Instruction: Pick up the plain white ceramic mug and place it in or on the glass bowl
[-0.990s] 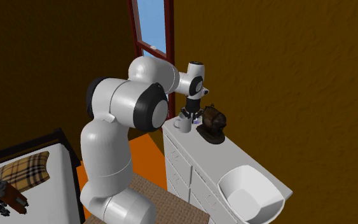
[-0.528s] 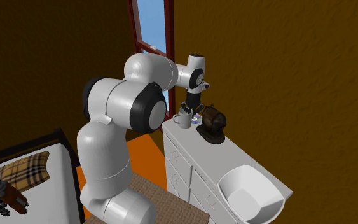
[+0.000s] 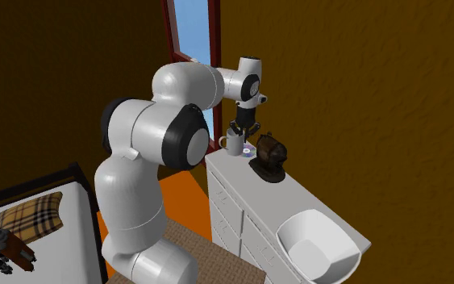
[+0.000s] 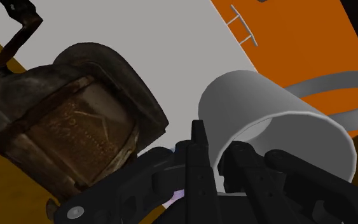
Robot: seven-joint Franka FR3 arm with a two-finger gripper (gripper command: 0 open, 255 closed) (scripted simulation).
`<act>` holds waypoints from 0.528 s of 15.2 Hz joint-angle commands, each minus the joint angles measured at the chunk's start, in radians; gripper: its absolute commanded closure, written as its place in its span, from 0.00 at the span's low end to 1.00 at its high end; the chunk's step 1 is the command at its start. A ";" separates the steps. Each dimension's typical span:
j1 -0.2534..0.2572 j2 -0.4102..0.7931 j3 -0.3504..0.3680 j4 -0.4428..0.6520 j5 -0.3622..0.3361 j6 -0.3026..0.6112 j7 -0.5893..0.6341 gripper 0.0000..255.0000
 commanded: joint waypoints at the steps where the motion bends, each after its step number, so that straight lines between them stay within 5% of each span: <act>1: 0.000 -0.004 0.000 0.021 0.000 -0.025 0.001 1.00; 8: 0.000 -0.010 0.000 0.107 -0.001 -0.118 0.001 1.00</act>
